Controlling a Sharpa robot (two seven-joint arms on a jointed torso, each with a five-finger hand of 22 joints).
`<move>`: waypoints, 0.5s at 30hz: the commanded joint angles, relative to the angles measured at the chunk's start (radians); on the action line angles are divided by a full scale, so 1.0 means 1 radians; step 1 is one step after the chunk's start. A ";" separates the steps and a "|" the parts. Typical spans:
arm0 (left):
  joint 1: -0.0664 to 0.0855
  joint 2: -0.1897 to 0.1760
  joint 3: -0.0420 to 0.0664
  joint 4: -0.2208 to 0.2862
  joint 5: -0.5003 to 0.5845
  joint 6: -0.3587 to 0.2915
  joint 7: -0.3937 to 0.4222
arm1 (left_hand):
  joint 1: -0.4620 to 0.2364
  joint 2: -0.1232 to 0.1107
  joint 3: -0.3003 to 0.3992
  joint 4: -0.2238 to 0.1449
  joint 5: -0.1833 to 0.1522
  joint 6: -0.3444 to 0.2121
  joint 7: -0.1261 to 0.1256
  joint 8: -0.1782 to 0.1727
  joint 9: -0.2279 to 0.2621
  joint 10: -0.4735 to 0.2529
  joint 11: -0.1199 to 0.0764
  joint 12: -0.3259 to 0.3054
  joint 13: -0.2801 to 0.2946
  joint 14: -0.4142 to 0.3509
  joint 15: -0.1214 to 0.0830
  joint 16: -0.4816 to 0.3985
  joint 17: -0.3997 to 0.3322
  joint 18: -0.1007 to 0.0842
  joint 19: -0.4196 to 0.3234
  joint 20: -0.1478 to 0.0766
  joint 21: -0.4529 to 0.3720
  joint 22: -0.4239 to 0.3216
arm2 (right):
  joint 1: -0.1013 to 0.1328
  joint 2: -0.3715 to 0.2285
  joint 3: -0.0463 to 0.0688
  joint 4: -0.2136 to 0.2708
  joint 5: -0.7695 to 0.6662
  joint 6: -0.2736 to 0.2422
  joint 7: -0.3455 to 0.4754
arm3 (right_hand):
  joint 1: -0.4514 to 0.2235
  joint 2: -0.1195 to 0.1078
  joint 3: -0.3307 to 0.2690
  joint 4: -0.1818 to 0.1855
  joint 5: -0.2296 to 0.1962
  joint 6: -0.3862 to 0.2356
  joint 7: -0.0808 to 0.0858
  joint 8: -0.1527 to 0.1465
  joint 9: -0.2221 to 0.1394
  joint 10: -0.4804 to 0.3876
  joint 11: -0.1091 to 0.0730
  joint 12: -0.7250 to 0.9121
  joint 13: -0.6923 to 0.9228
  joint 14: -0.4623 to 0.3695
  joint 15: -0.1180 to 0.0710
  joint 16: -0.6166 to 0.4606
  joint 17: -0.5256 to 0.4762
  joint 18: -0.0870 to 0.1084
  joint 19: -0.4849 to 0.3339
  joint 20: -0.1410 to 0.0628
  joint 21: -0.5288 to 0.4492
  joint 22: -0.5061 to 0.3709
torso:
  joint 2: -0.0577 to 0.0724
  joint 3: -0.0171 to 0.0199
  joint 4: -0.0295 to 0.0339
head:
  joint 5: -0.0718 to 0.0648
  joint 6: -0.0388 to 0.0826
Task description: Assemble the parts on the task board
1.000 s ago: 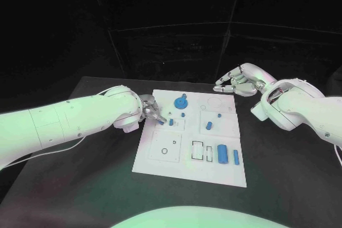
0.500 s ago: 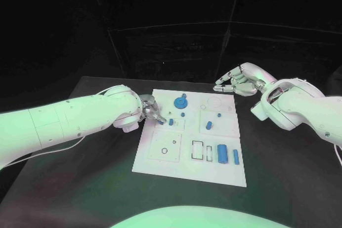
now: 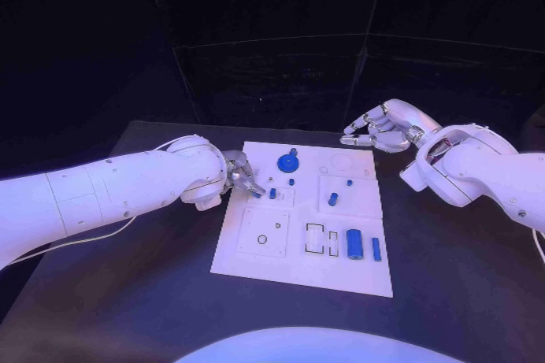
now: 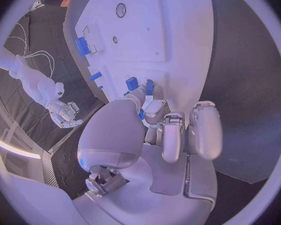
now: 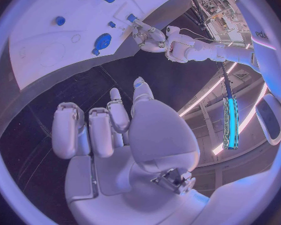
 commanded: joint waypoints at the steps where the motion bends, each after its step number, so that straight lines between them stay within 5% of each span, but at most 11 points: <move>1: -0.005 0.002 -0.004 0.002 -0.004 0.025 -0.017 | -0.008 0.004 0.096 -0.088 0.007 0.003 -0.006 0.005 0.002 0.009 -0.001 0.002 0.001 0.106 -0.009 0.003 0.263 -0.004 0.011 -0.008 0.003 0.001 | 0.002 0.001 0.000 0.001 0.001 0.001 0.009 | 0.006 0.005 -0.004 -0.002 0.006 -0.004 -0.004 0.005 0.000 -0.005 -0.003 0.002 0.000 0.045 -0.006 -0.006 0.000 0.019 -0.004 0.000 -0.005 -0.001 | 0.000 0.0004 -0.0002 | -0.002 0.000; 15: -0.004 0.016 -0.004 -0.016 -0.004 0.040 -0.028 | -0.095 -0.042 0.079 -0.060 0.006 0.022 -0.010 0.029 0.013 0.016 -0.003 0.008 0.004 0.106 -0.010 0.003 0.263 -0.006 0.016 -0.008 0.009 0.012 | 0.002 0.001 0.000 0.001 0.001 0.000 0.009 | 0.006 0.005 -0.006 -0.002 0.003 -0.004 -0.004 0.005 0.000 -0.006 -0.003 0.000 -0.002 0.045 -0.006 -0.006 -0.001 0.020 -0.005 0.000 -0.006 -0.002 | 0.000 0.0010 -0.0005 | -0.003 -0.001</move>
